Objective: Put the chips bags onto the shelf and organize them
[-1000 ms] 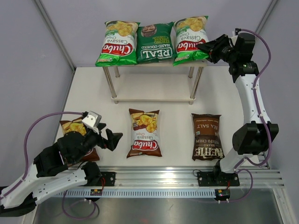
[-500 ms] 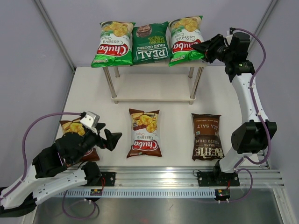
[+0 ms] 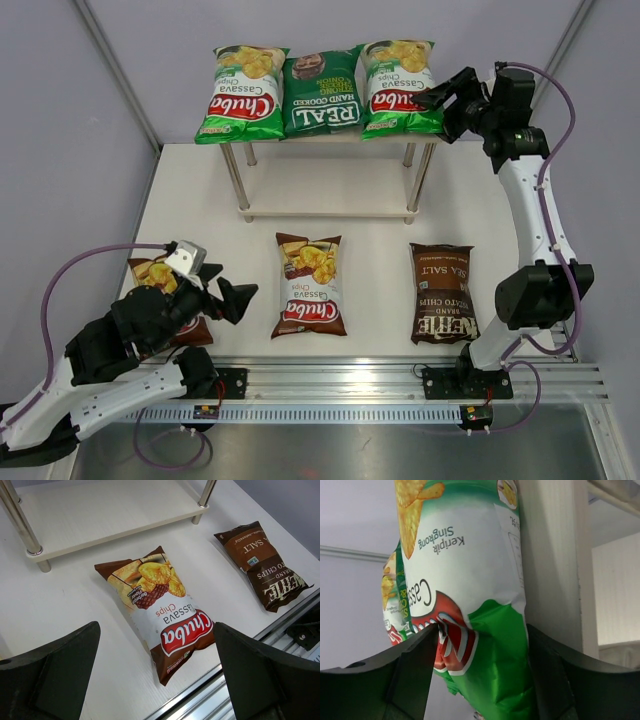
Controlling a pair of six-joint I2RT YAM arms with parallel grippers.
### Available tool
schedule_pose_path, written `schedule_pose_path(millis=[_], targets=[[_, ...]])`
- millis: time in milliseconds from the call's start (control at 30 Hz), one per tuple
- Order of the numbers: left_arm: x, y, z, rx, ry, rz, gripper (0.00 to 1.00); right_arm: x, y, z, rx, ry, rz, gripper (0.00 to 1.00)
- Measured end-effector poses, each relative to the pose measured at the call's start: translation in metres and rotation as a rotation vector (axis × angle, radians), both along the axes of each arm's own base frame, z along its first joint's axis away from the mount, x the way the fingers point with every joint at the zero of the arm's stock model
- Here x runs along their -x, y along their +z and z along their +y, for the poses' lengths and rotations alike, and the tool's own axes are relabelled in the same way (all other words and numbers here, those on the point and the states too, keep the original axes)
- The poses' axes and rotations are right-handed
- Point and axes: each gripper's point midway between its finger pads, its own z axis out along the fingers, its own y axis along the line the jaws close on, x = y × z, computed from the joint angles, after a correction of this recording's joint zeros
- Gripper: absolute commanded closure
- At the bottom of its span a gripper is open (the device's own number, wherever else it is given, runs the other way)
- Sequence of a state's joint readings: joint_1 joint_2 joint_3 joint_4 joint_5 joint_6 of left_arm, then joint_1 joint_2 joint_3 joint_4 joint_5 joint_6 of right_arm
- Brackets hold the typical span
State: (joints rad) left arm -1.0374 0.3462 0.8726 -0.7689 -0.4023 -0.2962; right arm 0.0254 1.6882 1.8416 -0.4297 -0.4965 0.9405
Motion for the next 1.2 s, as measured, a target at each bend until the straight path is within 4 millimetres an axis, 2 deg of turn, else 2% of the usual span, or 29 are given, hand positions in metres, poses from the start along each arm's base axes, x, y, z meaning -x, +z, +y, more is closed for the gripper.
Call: schedule_pose_path(millis=[33, 200, 333, 367, 467, 633, 700, 800, 967, 1033, 1200], targets=[[0.000, 0.000, 0.000, 0.000, 0.000, 0.000, 0.01, 0.000, 0.000, -0.002, 0.017, -0.013, 0.002, 0.22], [-0.001, 0.001, 0.002, 0.008, 0.013, -0.001, 0.01, 0.006, 0.002, -0.019, 0.125, -0.079, 0.001, 0.20], [-0.004, 0.000, 0.007, 0.012, 0.050, 0.005, 0.01, 0.018, 0.005, -0.030, 0.199, -0.112, -0.005, 0.17], [-0.005, 0.000, 0.008, 0.013, 0.062, 0.006, 0.01, 0.023, 0.008, -0.032, 0.218, -0.116, -0.015, 0.11], [-0.008, 0.000, 0.012, 0.021, 0.097, 0.011, 0.01, 0.035, 0.020, -0.036, 0.256, -0.123, -0.057, 0.01], [-0.010, -0.009, 0.017, 0.027, 0.159, 0.062, 0.01, 0.081, 0.046, -0.041, 0.327, -0.123, -0.163, 0.01], [-0.011, -0.015, 0.016, 0.039, 0.181, 0.103, 0.01, 0.109, 0.051, -0.042, 0.337, -0.123, -0.198, 0.00], [-0.012, -0.024, 0.006, 0.083, 0.198, 0.158, 0.01, 0.162, 0.049, -0.038, 0.328, -0.102, -0.285, 0.00], [-0.017, -0.074, -0.017, 0.062, 0.205, 0.264, 0.01, 0.233, 0.010, -0.009, 0.218, 0.067, -0.354, 0.01], [-0.020, -0.093, -0.028, 0.028, 0.201, 0.303, 0.01, 0.251, -0.012, 0.008, 0.151, 0.175, -0.356, 0.00], [-0.045, -0.129, -0.053, 0.011, 0.216, 0.398, 0.01, 0.283, -0.072, 0.029, 0.029, 0.349, -0.244, 0.00]])
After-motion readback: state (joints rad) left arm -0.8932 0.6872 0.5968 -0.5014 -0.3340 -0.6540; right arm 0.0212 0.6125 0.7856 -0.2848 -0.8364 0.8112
